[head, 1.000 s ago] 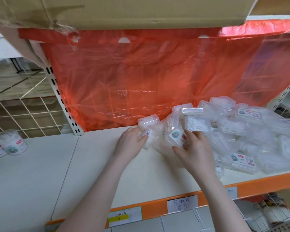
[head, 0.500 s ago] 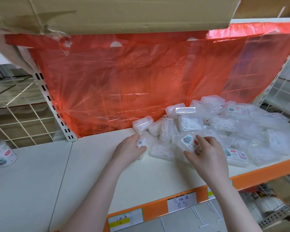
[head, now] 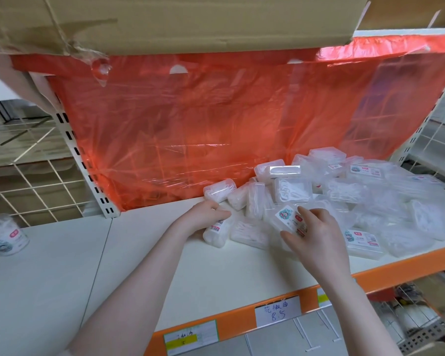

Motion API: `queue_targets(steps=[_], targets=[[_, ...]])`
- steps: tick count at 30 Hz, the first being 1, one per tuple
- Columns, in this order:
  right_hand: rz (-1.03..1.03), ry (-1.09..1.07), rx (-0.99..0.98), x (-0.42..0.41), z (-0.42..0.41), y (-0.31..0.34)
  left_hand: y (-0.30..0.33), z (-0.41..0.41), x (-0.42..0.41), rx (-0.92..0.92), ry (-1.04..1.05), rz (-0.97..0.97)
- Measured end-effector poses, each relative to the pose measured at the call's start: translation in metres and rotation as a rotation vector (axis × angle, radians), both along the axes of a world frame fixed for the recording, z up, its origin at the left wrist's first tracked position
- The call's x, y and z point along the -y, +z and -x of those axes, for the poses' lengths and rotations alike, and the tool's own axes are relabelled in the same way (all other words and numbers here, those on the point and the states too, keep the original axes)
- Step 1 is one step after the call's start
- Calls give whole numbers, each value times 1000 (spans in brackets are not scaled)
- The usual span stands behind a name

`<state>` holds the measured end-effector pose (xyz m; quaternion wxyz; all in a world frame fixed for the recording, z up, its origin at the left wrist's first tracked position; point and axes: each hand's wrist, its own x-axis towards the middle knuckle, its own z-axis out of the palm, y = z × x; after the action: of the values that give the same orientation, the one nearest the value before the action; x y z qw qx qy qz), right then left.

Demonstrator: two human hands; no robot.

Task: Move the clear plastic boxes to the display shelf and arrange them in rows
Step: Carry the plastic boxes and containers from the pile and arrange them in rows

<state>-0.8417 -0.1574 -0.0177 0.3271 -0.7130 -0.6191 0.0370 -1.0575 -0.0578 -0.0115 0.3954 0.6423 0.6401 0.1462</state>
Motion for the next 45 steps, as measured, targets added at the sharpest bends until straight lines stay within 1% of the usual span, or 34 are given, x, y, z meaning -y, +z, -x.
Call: queue_targets(steps=[9, 15, 21, 26, 30, 37, 45], targets=[[-5, 24, 5, -2, -2, 0, 10, -3, 1, 148, 55, 50], [-2, 53, 6, -5, 3, 0, 23, 8, 11, 147, 50, 32], [-6, 117, 25, -6, 11, 0, 25, 22, 30, -8, 22, -81], [-18, 199, 71, -8, 15, -3, 22, 25, 51, -248, 7, -187], [-25, 234, 85, -9, 13, -5, 23, 22, 64, -383, -66, -223], [-62, 280, 67, -6, -4, 1, 27, 11, 74, -421, -112, -197], [-96, 362, 79, -4, -25, -7, 26, -6, 93, -431, -5, -290]])
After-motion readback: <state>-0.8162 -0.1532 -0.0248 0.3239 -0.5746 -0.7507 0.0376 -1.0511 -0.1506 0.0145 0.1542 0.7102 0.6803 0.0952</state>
